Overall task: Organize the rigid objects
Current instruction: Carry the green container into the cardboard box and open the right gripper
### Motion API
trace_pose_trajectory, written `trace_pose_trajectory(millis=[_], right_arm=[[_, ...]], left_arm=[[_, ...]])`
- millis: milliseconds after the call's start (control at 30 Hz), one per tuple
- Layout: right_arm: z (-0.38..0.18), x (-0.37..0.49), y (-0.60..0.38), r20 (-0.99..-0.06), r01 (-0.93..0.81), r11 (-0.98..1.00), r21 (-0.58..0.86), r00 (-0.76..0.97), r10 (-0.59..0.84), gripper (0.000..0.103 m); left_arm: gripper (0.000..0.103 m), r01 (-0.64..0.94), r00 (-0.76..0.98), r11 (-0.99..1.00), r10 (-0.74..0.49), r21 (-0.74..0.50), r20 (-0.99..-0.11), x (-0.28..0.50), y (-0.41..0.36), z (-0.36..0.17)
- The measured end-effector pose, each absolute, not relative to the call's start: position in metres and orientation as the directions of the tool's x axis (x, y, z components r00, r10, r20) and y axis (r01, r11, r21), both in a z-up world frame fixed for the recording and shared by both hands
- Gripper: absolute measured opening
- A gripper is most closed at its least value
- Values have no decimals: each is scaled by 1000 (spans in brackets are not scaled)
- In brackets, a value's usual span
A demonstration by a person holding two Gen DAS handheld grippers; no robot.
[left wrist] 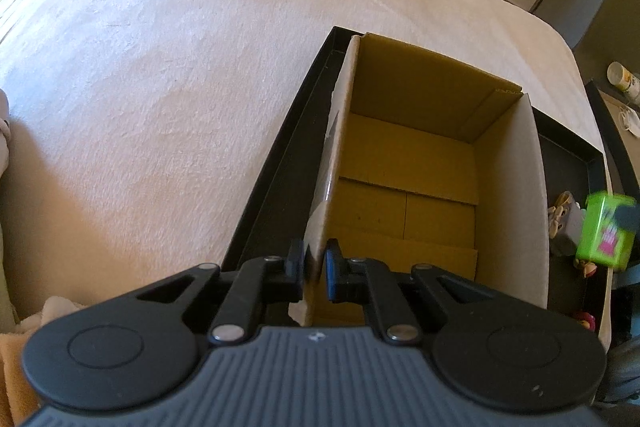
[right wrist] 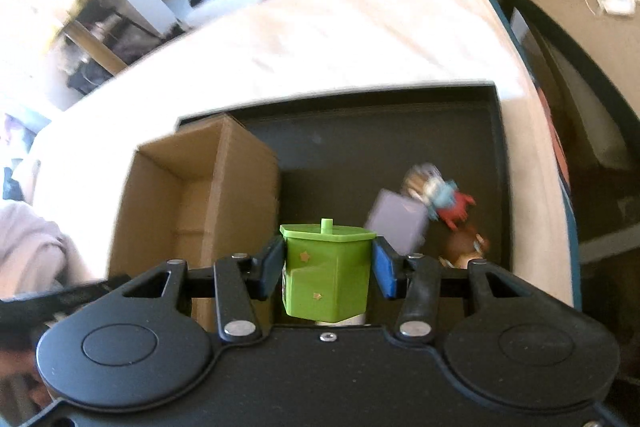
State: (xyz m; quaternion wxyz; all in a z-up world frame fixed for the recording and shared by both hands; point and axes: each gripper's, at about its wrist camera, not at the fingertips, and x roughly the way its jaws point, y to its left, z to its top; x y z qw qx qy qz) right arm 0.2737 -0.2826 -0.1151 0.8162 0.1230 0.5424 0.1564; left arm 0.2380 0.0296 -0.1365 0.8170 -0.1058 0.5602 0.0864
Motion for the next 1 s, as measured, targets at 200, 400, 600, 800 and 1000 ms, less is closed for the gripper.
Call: trace_pose_trajectory(millis=[200, 400, 600, 800, 1000], right_arm=[[-89, 283, -256, -791, -175, 891, 420, 411, 453, 46], [-87, 295, -223, -765, -234, 863, 449, 398, 506, 47], [-103, 307, -186, -786, -267, 855, 444, 341, 515, 47], [-118, 314, -160, -805, -270, 864, 425, 325, 497, 47], [-130, 324, -135, -819, -285, 872, 399, 318, 479, 47]], left_arm=[[10, -252, 363, 963, 3, -95, -932, 238, 31, -136], [10, -256, 364, 961, -7, -108, -931, 237, 34, -136], [10, -252, 368, 961, -15, -116, -930, 236, 35, -137], [10, -246, 366, 962, -22, -119, -930, 237, 35, -137], [10, -247, 365, 961, -25, -123, -931, 237, 35, -138]])
